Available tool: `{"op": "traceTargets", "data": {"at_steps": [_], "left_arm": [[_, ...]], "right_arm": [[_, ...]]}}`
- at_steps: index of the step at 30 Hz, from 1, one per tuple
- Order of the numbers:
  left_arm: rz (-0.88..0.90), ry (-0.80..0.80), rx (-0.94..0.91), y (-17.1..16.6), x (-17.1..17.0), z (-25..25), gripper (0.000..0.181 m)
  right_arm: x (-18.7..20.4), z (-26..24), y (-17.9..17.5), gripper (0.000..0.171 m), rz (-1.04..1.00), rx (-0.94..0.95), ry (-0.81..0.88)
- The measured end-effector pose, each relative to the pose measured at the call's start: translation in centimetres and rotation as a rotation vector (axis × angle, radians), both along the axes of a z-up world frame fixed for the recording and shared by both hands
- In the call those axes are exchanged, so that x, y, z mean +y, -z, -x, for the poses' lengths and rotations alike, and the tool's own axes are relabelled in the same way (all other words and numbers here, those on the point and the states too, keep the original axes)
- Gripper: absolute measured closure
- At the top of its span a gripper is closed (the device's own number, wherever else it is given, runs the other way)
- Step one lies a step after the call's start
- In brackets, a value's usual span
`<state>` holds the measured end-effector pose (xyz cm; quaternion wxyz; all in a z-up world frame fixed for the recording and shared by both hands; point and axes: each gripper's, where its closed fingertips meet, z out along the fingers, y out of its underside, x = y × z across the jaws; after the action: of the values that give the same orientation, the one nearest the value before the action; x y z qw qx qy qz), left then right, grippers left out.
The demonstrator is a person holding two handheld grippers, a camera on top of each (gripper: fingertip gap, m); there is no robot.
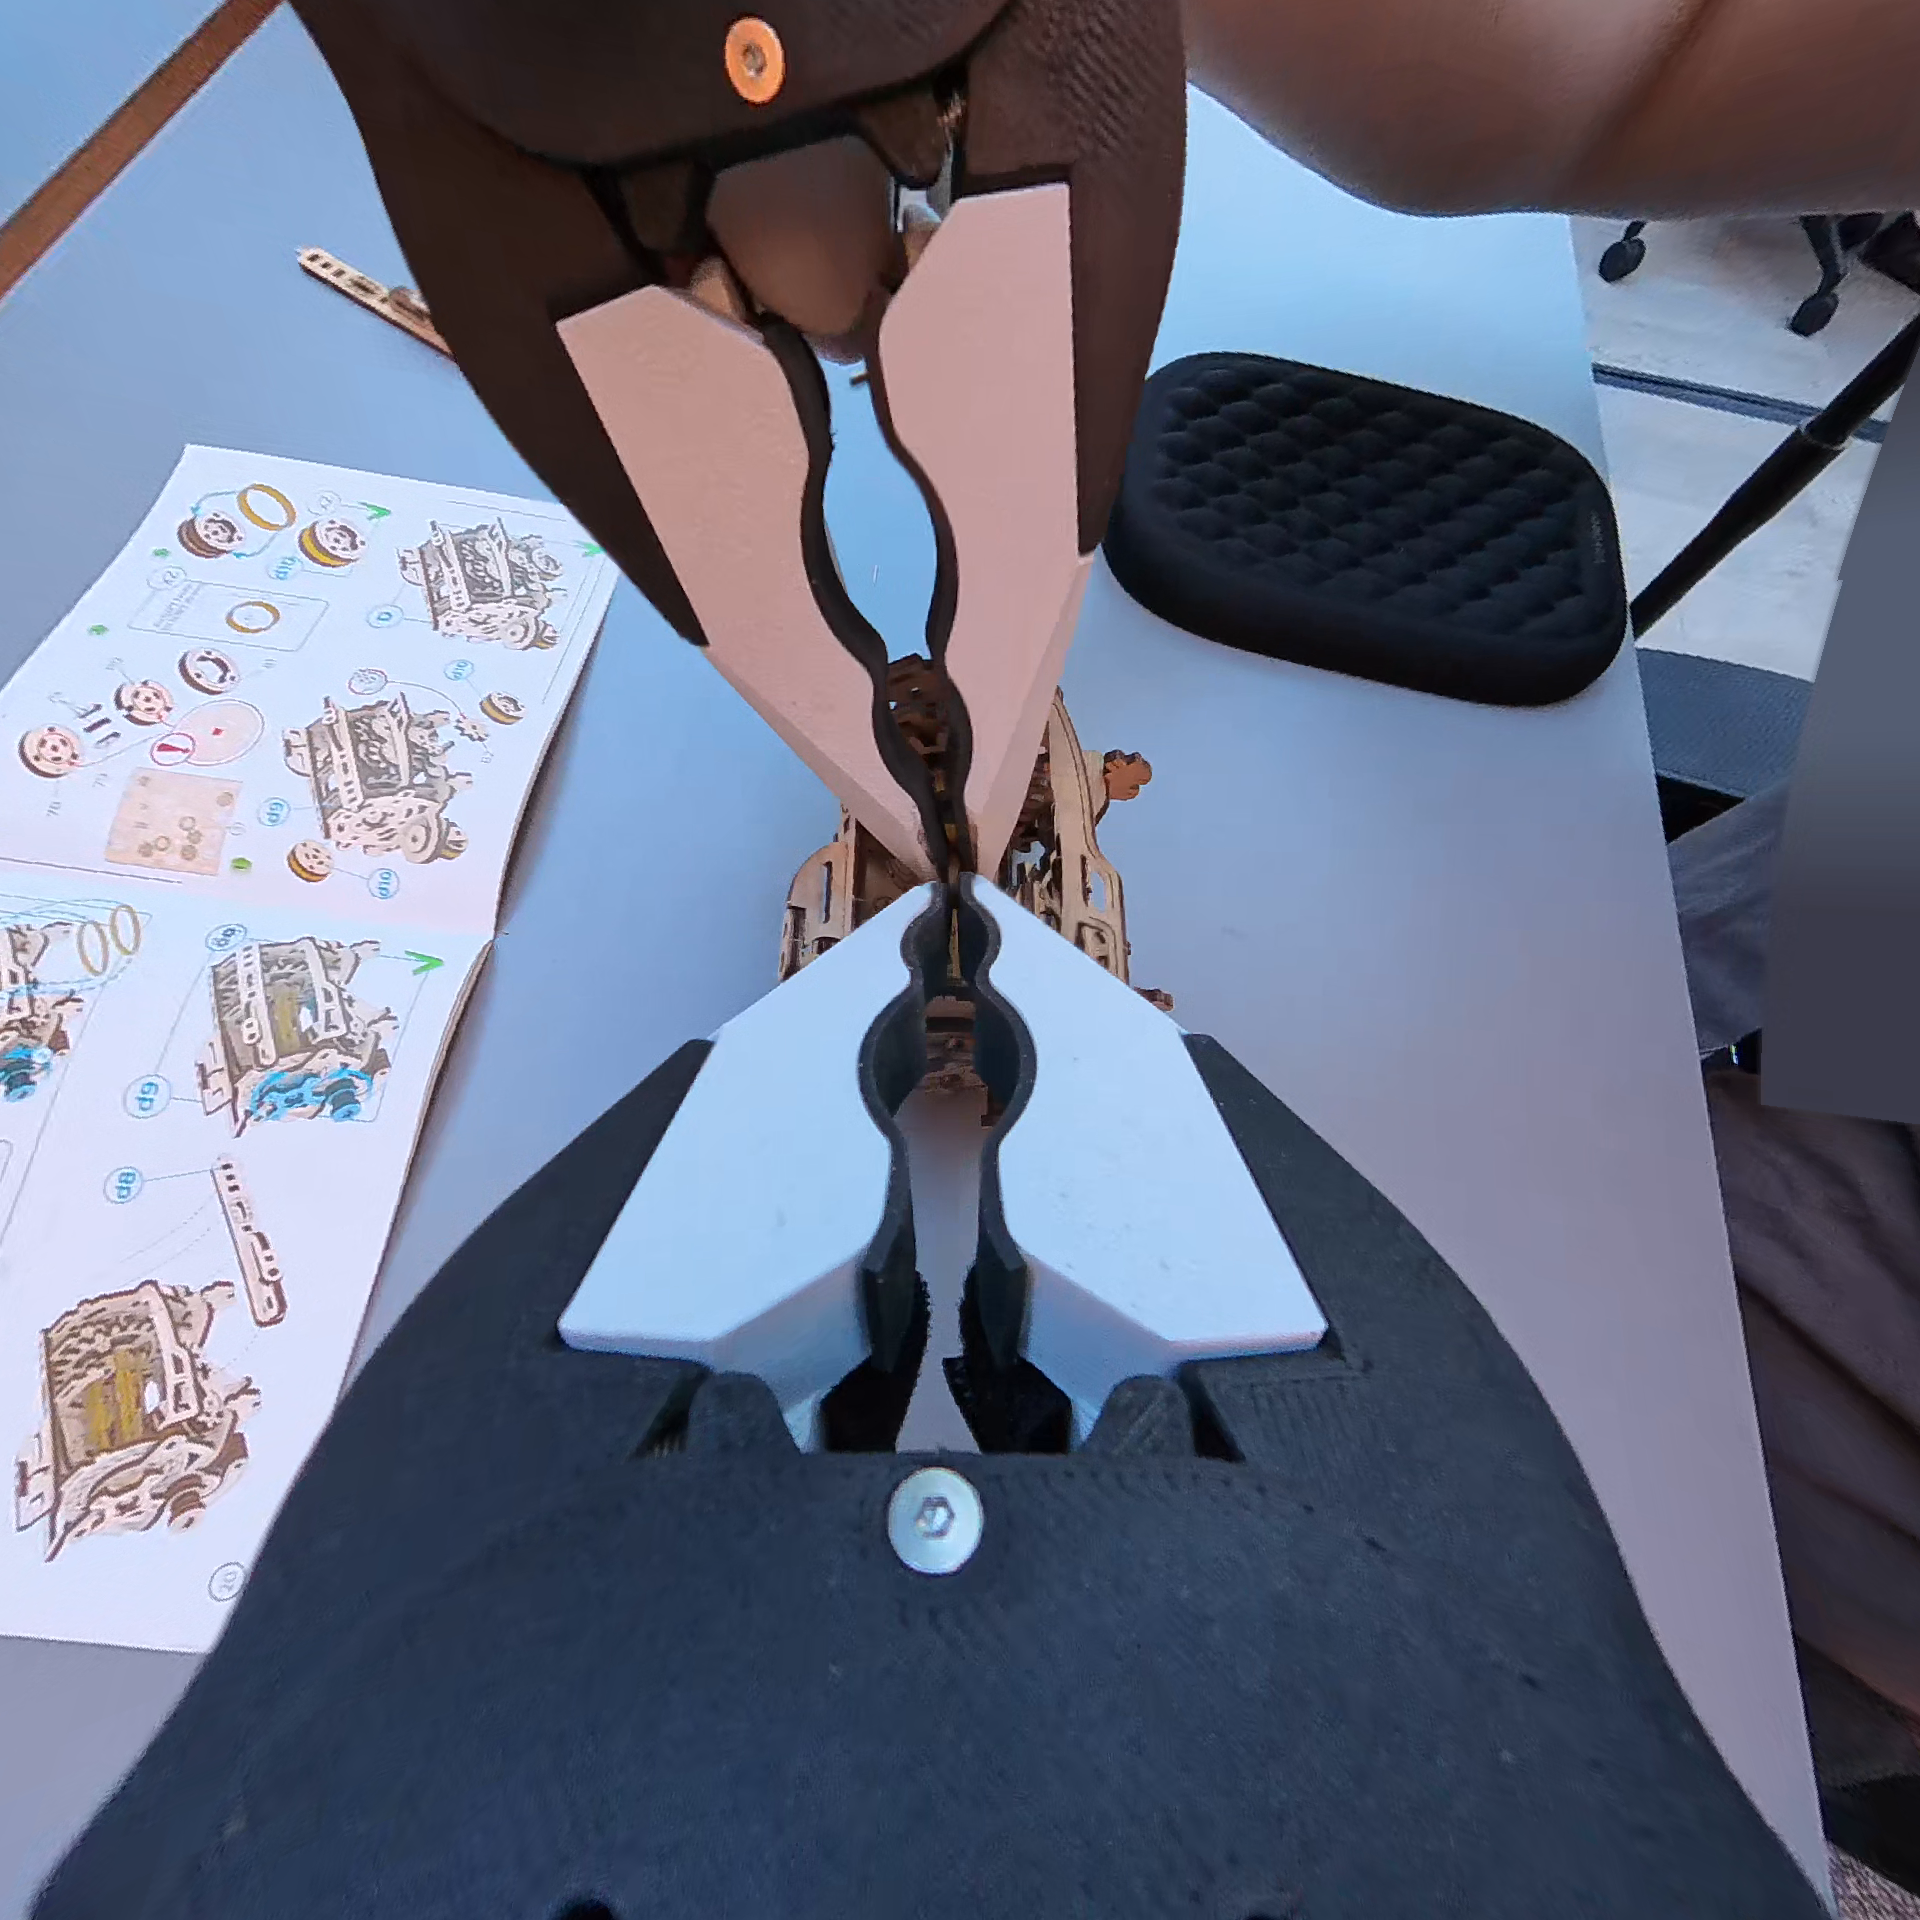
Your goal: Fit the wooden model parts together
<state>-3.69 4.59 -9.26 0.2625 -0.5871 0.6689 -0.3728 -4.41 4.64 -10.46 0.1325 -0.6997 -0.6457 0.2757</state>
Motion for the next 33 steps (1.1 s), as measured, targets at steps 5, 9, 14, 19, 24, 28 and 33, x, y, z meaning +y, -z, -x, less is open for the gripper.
{"op": "traceTargets", "data": {"at_steps": [5, 9, 14, 19, 24, 28, 33], "left_arm": [[-0.021, -0.01, 0.011, 0.3, 0.0, 0.2, 0.181], [-0.002, -0.033, 0.009, 0.2, 0.2, 0.3, 0.181], [-0.002, -0.05, 0.0, 0.0, 0.4, 0.4, 0.181], [-0.012, -0.055, 0.003, 0.0, 0.5, 0.7, 0.181], [-0.031, -0.061, 0.002, 0.1, 0.6, 0.9, 0.181], [-0.03, -0.065, -0.004, 0.0, 0.7, 1.0, 0.181], [-0.03, -0.073, -0.006, 0.0, 1.0, 1.1, 0.181]], "right_arm": [[0.1, 0.0, 0.1, 0.169, -0.003, 0.002, 0.005], [0.2, 0.1, 0.0, 0.166, -0.011, 0.013, 0.012], [0.2, 0.1, 0.1, 0.166, -0.014, 0.016, 0.015], [0.3, 0.2, 0.0, 0.166, 0.002, 0.026, 0.022], [0.4, 0.2, 0.0, 0.166, 0.021, 0.036, 0.031], [0.3, 0.3, -0.1, 0.17, 0.029, 0.046, 0.025], [0.5, 0.4, -0.1, 0.171, -0.001, 0.04, 0.022]]}}
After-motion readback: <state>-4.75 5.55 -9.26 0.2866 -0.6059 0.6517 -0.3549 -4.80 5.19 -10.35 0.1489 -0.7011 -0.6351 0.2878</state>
